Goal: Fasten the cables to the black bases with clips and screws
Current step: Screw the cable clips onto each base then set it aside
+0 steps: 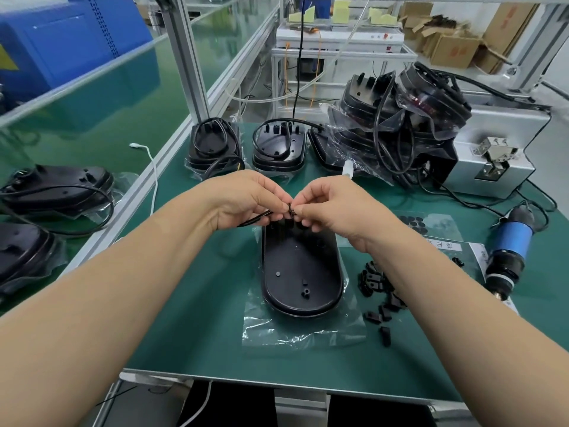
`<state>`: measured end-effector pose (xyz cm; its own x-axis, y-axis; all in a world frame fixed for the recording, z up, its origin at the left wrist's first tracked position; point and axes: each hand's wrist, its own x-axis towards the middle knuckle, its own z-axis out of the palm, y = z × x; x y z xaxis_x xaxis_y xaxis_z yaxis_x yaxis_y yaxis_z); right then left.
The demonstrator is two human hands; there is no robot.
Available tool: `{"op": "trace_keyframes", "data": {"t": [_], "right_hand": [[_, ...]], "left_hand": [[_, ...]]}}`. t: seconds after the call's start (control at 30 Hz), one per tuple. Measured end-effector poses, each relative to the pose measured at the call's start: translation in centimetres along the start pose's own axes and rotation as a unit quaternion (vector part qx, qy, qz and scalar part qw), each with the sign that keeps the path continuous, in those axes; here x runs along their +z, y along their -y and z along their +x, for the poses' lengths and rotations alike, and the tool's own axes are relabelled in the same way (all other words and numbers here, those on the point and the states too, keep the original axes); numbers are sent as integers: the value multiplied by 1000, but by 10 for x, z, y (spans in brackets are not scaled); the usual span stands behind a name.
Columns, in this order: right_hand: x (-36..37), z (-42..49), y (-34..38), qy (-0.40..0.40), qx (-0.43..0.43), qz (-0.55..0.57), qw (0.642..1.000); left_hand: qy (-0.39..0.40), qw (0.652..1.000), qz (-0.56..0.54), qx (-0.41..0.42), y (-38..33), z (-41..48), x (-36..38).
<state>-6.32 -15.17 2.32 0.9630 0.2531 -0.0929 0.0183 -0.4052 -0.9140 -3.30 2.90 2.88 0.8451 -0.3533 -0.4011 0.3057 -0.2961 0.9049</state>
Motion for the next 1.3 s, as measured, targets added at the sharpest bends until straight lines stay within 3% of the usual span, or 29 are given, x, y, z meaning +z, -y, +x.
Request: {"op": "trace_keyframes", "data": {"t": [0.1, 0.27, 0.43, 0.7, 1.3], "right_hand": [[0, -1, 1, 12, 17, 52, 998], [13, -4, -4, -45, 16, 35, 998], [8, -5, -7, -41, 51, 164, 984], [7, -5, -8, -49, 81, 249, 964], [21, -4, -15, -102, 51, 193, 975]], "left_hand": [[-10, 1000, 2, 3, 1, 0, 1], [-18, 1000, -16, 3, 2, 0, 3], [-26, 1000, -6, -2, 0, -1, 4], [-29, 1000, -5, -4, 0, -2, 3], [-53, 998, -25, -9, 1, -2, 6]]}}
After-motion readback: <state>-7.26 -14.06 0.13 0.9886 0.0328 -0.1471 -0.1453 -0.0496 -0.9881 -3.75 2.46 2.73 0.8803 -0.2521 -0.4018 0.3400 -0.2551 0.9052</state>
